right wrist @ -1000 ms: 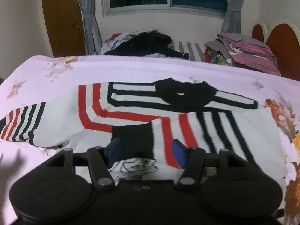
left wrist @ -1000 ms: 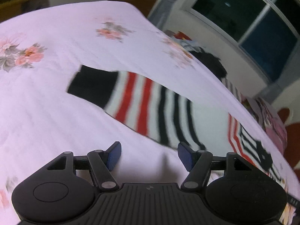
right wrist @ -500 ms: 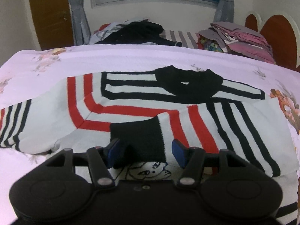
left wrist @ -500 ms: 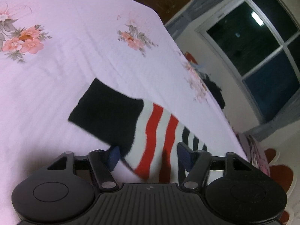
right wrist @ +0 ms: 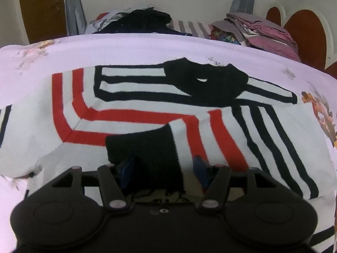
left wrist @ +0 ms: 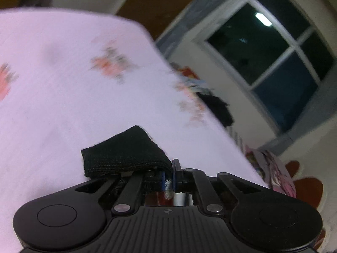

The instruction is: Fold small clothes

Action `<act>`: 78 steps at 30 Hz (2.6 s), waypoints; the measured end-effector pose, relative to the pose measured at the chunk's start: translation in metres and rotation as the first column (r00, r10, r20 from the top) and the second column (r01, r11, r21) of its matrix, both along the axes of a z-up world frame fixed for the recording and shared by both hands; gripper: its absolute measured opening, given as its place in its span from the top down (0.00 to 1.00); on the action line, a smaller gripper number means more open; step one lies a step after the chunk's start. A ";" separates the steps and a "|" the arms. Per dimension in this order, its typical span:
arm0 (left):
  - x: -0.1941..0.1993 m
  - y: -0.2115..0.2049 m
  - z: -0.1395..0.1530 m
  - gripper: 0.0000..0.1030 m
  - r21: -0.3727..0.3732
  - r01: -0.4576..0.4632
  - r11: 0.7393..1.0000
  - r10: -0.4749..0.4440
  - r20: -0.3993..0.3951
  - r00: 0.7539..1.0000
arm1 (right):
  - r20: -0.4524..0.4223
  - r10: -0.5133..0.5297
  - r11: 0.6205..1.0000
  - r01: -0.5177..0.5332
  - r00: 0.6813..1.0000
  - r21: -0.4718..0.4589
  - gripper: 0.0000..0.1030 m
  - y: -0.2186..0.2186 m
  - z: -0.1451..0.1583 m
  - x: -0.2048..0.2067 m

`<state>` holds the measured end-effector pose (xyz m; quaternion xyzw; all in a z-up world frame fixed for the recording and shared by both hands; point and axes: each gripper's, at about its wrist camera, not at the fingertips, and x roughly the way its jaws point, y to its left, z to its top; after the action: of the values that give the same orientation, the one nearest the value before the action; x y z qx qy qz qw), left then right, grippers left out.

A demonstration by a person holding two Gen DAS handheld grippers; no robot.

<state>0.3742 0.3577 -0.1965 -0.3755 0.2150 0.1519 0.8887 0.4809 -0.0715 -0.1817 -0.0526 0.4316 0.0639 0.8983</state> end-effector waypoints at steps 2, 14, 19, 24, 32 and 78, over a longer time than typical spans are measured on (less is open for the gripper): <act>0.008 -0.015 0.018 0.95 0.044 0.049 0.998 -0.050 0.033 0.998 | 0.027 0.001 0.999 -0.002 1.000 0.038 0.42 -0.005 0.010 -0.004; 0.078 -0.200 0.075 0.95 0.172 0.461 0.871 -0.477 0.066 0.877 | 0.099 -0.041 0.988 0.026 0.994 0.150 0.41 -0.083 0.053 -0.026; 0.109 -0.301 0.052 0.95 0.212 0.638 0.740 -0.643 -0.056 0.764 | 0.065 -0.071 0.982 0.059 0.995 0.180 0.40 -0.135 0.050 -0.032; 0.115 -0.355 0.030 0.94 0.216 0.728 0.651 -0.689 -0.234 0.686 | 0.036 -0.060 0.978 0.052 0.998 0.202 0.40 -0.162 0.044 -0.038; 0.083 -0.349 0.046 0.21 0.284 0.666 0.690 -0.621 -0.241 0.746 | 0.057 -0.026 0.976 0.013 0.998 0.219 0.30 -0.164 0.050 -0.033; 0.060 -0.249 -0.008 0.74 0.440 0.465 0.769 -0.344 -0.328 0.880 | -0.060 -0.117 0.940 0.129 0.991 0.315 0.44 -0.181 0.026 -0.002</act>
<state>0.4345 0.1090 -0.2045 -0.0534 0.3444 0.0490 0.9360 0.4786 -0.2525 -0.1552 0.1213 0.4360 0.0774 0.8884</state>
